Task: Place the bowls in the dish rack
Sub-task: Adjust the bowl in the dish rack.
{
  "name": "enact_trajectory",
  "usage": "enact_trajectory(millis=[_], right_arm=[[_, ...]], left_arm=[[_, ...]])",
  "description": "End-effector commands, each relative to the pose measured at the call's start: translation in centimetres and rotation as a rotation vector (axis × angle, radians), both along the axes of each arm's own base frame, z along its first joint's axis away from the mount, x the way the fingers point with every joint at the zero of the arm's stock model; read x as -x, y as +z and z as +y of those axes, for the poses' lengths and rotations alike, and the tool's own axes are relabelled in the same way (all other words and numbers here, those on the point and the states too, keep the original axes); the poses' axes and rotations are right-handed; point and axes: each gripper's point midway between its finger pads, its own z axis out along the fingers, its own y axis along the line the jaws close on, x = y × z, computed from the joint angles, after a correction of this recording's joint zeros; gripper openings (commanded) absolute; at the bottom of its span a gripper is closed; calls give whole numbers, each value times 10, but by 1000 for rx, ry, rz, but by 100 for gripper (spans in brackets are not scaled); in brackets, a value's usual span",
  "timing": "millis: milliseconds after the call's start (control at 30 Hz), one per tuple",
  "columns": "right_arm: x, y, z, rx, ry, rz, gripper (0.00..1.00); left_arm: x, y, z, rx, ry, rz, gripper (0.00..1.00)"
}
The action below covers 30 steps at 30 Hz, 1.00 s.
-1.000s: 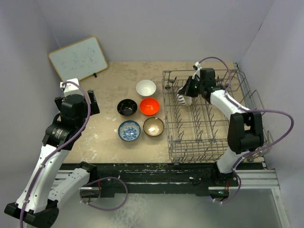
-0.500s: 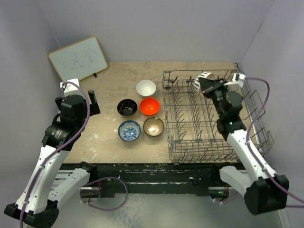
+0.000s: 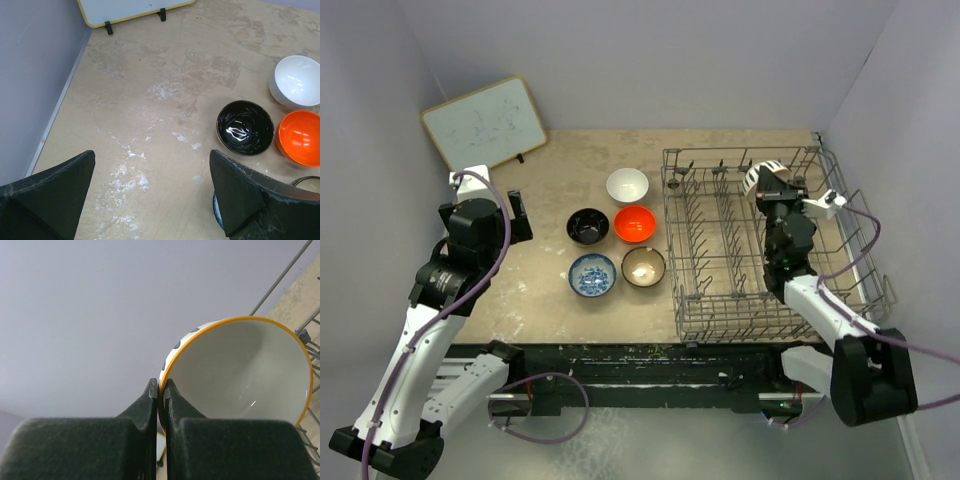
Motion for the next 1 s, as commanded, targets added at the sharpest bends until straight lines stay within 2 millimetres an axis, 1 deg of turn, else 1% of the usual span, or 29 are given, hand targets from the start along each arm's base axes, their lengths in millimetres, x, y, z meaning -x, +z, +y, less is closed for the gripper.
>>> enact_trajectory(millis=[0,67,100,200,267,367,467,567,667,800,967], right_arm=[[-6,64,-10,-148,-43,-252,0],[-16,56,-11,-192,-45,-262,0],[-23,48,-9,-217,-41,-257,0],[-38,45,-4,-240,-19,-293,0],[-48,40,1,-264,0,-286,0],[-59,24,0,-301,-7,-252,0],[-61,7,0,-317,-12,-227,0],[-60,-15,1,-339,-4,-174,0],[-60,-29,2,-350,-2,-129,0],[-65,-55,6,-373,6,-23,0],[-70,-86,8,-391,19,63,0]], left_arm=[[-6,12,-2,12,0,-48,99],[-7,9,-2,8,2,-43,99],[-7,9,-2,4,1,-40,99],[-7,7,0,-8,8,-37,99],[-7,8,1,-12,10,-40,99],[-7,7,2,-16,14,-41,99],[-7,6,2,-19,13,-42,99],[-6,5,2,-20,13,-42,99],[-7,3,2,-18,11,-40,99],[-7,2,0,-14,5,-39,99],[-7,2,1,-16,6,-37,99]])
